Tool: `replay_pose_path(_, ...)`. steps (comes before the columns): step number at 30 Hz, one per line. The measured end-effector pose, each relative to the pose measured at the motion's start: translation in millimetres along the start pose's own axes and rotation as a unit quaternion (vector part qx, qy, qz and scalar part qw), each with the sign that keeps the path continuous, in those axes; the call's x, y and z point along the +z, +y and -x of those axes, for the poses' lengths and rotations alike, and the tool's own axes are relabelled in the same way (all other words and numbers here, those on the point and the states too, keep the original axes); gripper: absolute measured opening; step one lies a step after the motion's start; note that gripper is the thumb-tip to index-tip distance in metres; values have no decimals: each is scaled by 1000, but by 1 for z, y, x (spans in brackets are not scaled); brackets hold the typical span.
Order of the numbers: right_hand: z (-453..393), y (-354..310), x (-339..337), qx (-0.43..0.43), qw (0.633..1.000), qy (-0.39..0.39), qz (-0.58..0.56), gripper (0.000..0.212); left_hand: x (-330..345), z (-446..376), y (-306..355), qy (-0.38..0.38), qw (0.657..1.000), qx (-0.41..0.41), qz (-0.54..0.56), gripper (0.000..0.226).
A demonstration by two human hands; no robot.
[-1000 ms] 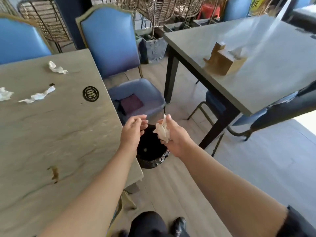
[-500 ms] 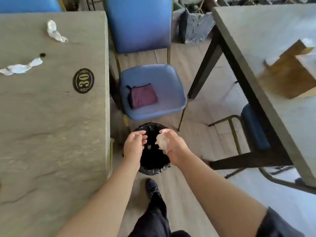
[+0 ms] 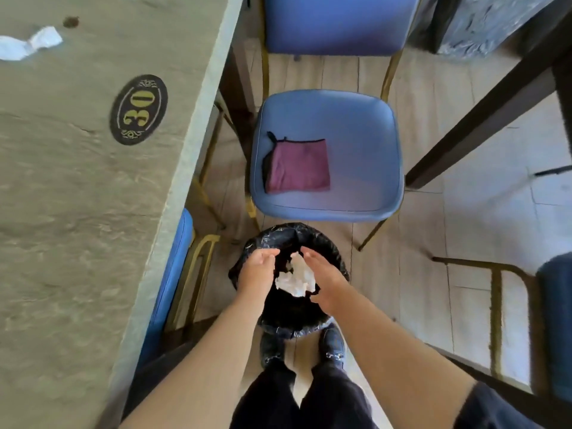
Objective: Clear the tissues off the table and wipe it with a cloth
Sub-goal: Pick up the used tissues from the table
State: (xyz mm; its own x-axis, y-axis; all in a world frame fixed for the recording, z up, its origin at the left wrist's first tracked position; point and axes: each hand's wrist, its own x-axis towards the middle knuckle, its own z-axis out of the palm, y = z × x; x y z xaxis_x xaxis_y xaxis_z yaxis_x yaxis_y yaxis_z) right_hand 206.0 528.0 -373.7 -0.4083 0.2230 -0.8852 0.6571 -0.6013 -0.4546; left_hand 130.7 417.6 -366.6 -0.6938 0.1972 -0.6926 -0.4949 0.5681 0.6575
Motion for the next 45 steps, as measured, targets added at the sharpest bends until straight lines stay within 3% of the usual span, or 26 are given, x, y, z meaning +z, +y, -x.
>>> replay_pose_path(5,19,-33,-11,-5,998,-11,60,32,4,16,30,24,1000,5,13,25)
replay_pose_path(14,108,-124,24,-185,977,8,109,24,-35,99,125,51,989,137,16,25)
replay_pose_path(19,152,-178,62,-270,953,-41,127,25,-80,122,169,89,977,181,68,27)
replay_pose_path(23,170,-210,103,-283,948,-90,118,23,-127,123,196,139,961,196,139,27)
replay_pose_path(28,169,-239,171,-297,937,-139,122,27,-199,98,218,209,948,198,136,29)
replay_pose_path(37,128,-286,296,-325,921,-123,173,25,-327,-1,260,344,901,247,-95,22)
replay_pose_path(41,105,-307,333,-327,923,-102,175,26,-349,-60,266,352,884,234,-201,32)
replay_pose_path(45,86,-320,351,-338,918,-83,191,27,-350,-88,260,314,892,216,-241,21)
